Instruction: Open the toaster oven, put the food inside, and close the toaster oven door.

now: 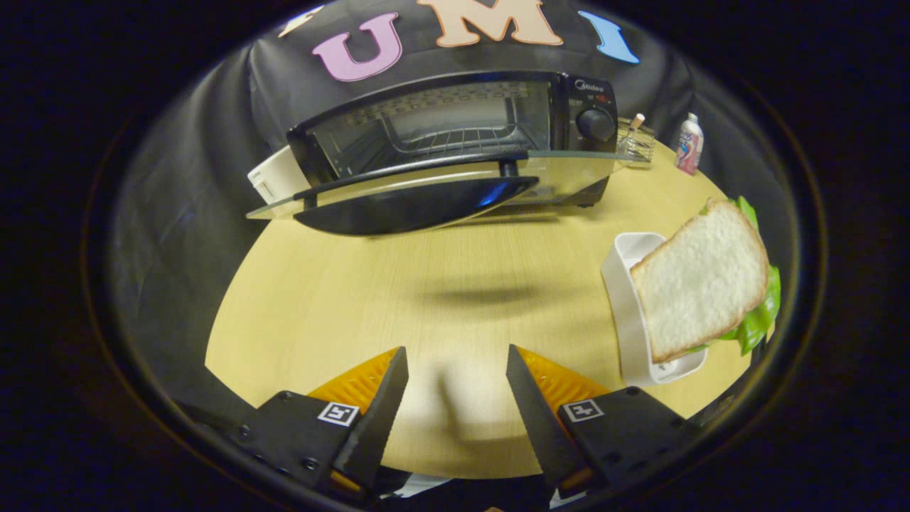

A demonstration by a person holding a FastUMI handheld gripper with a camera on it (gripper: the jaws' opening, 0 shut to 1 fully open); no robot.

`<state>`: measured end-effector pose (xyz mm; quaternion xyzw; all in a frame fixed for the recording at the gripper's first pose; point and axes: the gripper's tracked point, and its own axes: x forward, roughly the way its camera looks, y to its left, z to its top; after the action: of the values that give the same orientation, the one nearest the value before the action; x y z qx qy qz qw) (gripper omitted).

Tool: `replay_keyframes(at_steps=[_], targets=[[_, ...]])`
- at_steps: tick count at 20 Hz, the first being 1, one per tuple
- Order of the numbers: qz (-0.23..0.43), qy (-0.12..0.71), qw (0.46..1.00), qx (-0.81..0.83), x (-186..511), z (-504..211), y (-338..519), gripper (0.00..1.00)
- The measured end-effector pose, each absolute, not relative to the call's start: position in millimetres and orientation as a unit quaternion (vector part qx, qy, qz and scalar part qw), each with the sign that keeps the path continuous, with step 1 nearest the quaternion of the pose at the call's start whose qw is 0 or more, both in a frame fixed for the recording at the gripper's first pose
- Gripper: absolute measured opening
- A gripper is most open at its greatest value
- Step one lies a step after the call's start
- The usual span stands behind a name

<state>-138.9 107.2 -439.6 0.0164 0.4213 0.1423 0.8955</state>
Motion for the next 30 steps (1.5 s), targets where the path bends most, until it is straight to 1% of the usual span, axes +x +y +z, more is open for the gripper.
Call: replay_keyframes(at_steps=[4,9,11,12,16,17,20,22,25,26,30], targets=[[0.151,0.381,0.912,0.014,-119.3,-386.7,93.8,0.88],[0.172,0.274,0.946,0.028,-72.0,-295.8,115.7,0.88],[0.185,0.232,0.954,0.051,-48.5,-272.8,134.6,0.88],[0.188,0.229,0.954,0.053,-38.7,-276.0,142.3,0.88],[0.169,0.306,0.937,0.025,-39.3,-343.5,141.5,0.88],[0.168,0.297,0.94,0.02,-38.5,-345.4,141.3,0.87],[0.175,0.336,0.925,0.013,-66.8,-379.5,134.0,0.87],[0.168,0.367,0.915,0.014,-83.2,-409.9,127.7,0.87],[0.16,0.414,0.896,-0.03,-102.3,-456.5,114.3,0.87],[0.165,0.384,0.908,-0.035,-99.2,-449.2,115.6,0.87],[0.176,0.397,0.901,-0.022,-99.5,-442.4,114.6,0.88]])
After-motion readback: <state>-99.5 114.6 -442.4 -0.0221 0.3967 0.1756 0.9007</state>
